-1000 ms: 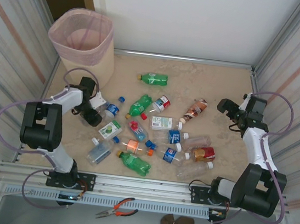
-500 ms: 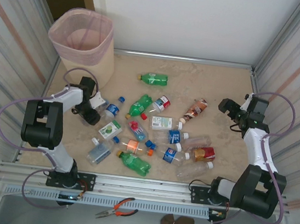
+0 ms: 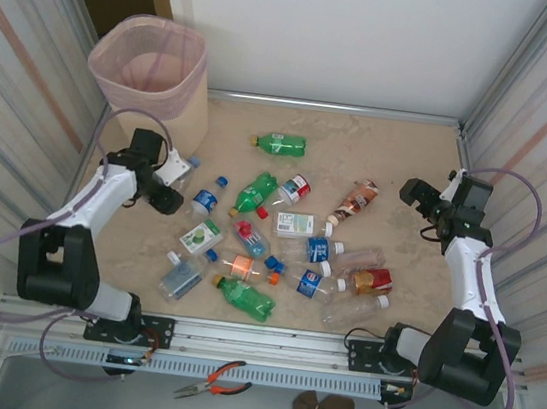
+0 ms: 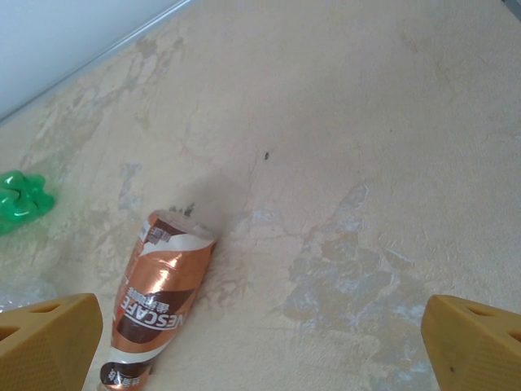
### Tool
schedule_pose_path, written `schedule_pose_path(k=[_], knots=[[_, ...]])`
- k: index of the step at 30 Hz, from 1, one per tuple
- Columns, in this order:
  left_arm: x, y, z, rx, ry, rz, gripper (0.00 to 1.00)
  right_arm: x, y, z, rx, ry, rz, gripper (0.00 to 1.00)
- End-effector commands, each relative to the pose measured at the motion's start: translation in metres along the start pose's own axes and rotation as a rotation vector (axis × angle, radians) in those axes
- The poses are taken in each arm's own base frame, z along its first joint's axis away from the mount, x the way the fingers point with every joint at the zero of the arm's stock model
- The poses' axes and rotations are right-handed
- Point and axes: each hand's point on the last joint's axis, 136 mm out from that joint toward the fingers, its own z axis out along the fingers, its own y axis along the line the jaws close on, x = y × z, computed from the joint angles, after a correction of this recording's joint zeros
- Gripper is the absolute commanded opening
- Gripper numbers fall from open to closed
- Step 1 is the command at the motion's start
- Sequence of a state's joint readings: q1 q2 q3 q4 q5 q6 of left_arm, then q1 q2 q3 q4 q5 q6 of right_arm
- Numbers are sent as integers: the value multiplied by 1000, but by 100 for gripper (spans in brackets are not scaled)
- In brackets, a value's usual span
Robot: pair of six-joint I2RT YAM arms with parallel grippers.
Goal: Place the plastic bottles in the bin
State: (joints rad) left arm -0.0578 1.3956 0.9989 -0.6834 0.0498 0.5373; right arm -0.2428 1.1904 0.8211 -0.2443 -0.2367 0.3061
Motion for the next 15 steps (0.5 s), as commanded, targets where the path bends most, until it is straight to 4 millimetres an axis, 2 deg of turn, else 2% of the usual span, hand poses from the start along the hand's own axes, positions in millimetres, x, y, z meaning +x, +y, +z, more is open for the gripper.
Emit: schedule_pose_path(k=[1,5,8,15], knots=[[-34,-7,-38,56,-183,-38,61,-9,6,-10,-15,-29,-13,99],[-72,-12,-93,100,-369,-78,59,-13,9,-17,-25,-43,-23,99],[-100,-9,-134,104,-509,-107,59,-15,11,-21,-26,-56,-30,99],[-154,24,-218,-17,-744,-142,56,-19,13,-29,-23,-72,-41,99]])
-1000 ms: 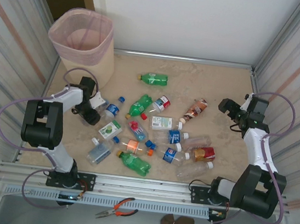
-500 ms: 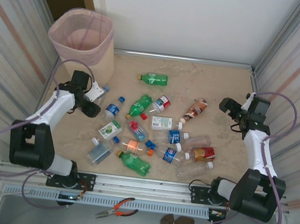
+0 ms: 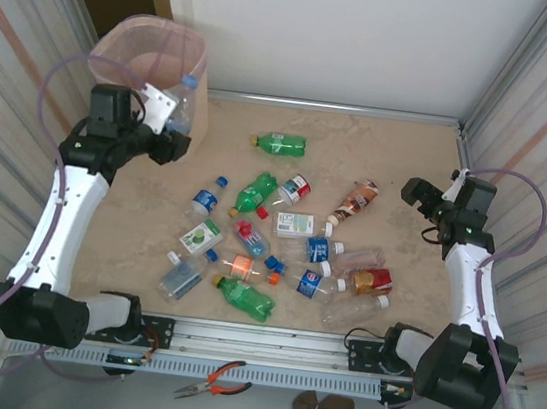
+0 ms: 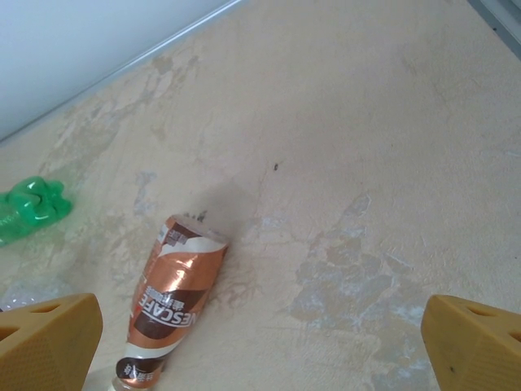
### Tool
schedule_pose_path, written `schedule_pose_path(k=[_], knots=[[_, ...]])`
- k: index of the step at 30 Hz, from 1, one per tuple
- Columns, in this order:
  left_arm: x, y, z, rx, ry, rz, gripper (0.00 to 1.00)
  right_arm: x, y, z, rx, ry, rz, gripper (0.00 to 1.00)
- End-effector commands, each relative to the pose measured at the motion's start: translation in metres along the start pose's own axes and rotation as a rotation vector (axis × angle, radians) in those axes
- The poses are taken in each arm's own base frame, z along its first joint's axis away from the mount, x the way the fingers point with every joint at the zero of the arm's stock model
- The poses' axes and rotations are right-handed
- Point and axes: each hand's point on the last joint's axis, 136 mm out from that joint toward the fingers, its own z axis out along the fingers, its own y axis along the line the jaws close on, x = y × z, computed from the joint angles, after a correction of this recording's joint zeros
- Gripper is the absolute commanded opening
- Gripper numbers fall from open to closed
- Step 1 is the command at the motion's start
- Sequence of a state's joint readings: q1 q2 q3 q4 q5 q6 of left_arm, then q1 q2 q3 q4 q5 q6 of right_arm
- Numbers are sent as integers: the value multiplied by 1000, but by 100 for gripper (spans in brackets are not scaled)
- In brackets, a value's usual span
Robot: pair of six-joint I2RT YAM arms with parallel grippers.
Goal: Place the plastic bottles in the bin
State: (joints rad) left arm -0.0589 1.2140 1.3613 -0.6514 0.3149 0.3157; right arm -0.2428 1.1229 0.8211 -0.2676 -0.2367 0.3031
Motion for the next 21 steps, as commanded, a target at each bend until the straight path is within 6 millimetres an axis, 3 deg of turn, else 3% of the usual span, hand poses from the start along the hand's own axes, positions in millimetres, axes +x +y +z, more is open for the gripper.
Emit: schedule_pose_path(k=[1,5,11,17,21], knots=[[-54,11,-20,-42,-152,-22,54,-13,6,-12,-10,-35,-29,99],[-94,34,-22,-126,-222,10,53,-14,7,-14,-10,-35,-30,99],[-124,68,-1,-157,-154,4,57,-11,6,-14,-5,-27,-32,99],[-127,115,43,-217,-69,-18,57,-10,4,-13,1,-22,-34,99],[-118,151,68,-269,-26,-65,57,-10,4,-11,-3,-18,-33,99]])
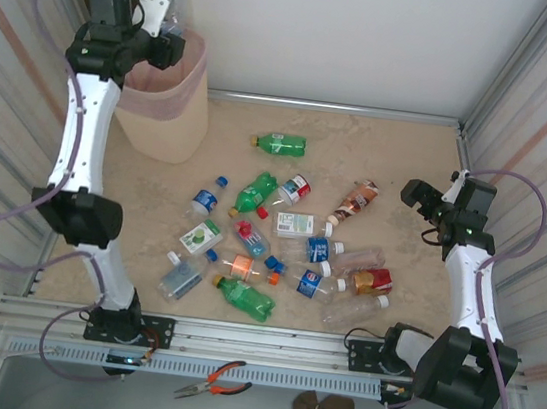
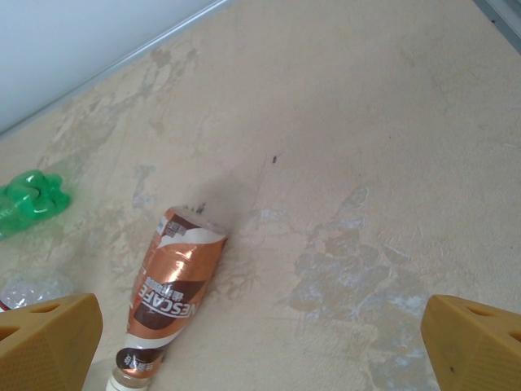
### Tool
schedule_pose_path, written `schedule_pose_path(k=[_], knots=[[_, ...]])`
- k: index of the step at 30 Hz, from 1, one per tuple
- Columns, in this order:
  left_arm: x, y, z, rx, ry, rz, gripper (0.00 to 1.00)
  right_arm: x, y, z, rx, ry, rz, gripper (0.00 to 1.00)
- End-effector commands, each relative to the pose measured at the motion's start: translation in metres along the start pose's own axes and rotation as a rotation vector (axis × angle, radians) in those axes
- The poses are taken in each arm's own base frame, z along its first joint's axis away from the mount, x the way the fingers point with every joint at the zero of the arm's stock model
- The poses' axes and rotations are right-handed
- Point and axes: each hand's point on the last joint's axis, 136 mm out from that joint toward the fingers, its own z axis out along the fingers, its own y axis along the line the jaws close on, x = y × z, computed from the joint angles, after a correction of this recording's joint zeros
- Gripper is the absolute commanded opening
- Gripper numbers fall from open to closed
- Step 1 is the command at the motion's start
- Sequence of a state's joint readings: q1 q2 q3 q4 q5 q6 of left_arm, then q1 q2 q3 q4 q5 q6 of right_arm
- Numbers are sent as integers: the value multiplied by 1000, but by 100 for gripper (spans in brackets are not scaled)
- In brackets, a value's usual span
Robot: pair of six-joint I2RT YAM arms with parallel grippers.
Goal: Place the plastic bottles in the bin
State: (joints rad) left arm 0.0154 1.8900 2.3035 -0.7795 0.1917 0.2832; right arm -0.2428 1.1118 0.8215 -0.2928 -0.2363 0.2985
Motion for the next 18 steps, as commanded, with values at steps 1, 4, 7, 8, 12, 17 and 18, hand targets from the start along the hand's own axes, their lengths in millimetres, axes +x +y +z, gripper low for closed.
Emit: schedule_pose_path(k=[1,4,7,8,12,17,18], knots=[[17,27,16,-61,74,-27,57,-13,5,-8,-8,-31,-32,99],[35,33,40,-63,122,-14,58,-13,3,-7,1,-30,-35,99],[60,33,60,-48,186,9,58,-13,3,-5,1,-25,-33,99],[65,35,62,-55,200,18,58,-12,3,-5,0,-23,-34,99],[118,35,88,-43,344,29,58,-6,0,-1,4,-9,-26,99],[158,27,91,-4,478,16,58,-1,1,5,-3,16,-21,99],[163,24,90,6,499,6,59,-1,2,6,-5,18,-22,99]])
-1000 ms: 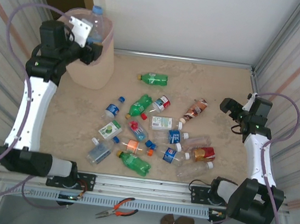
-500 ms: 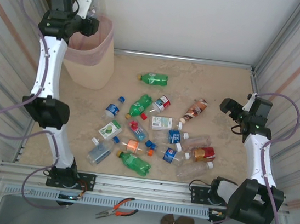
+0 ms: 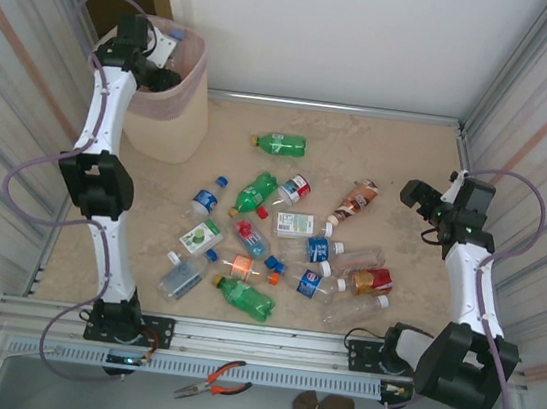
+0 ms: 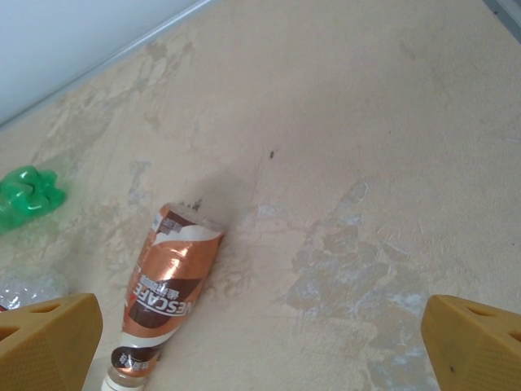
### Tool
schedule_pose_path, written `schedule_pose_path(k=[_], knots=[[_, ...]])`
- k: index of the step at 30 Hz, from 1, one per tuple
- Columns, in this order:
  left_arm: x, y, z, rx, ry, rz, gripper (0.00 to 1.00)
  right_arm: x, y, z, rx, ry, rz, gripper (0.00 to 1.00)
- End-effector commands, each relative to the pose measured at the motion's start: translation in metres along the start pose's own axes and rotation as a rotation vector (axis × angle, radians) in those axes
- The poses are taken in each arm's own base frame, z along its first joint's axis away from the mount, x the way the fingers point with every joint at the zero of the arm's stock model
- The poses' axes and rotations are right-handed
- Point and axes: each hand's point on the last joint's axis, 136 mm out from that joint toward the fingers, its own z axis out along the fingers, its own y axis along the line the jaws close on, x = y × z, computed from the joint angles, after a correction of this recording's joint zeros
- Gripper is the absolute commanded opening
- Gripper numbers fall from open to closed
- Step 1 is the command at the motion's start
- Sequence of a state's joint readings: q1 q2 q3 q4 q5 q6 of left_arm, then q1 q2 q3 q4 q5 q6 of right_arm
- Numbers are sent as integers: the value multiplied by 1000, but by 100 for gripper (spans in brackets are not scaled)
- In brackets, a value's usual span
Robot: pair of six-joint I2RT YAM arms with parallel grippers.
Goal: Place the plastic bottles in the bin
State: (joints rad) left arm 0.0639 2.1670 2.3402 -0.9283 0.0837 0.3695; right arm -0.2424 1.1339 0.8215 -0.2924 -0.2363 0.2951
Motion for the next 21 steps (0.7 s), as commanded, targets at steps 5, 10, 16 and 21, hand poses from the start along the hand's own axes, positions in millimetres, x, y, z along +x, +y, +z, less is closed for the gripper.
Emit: schedule_pose_path(k=[5,10,16,21], knots=[[35,-14,-7,41,148,-22,61,-2,5,3,-15,8,-25,99],[39,-32,-22,88,183,-52,66,0,8,5,-21,16,-32,99],[32,-43,-37,91,180,-97,68,1,9,6,-27,19,-33,99],[32,-32,-46,31,194,-101,72,1,10,5,-28,16,-35,99]])
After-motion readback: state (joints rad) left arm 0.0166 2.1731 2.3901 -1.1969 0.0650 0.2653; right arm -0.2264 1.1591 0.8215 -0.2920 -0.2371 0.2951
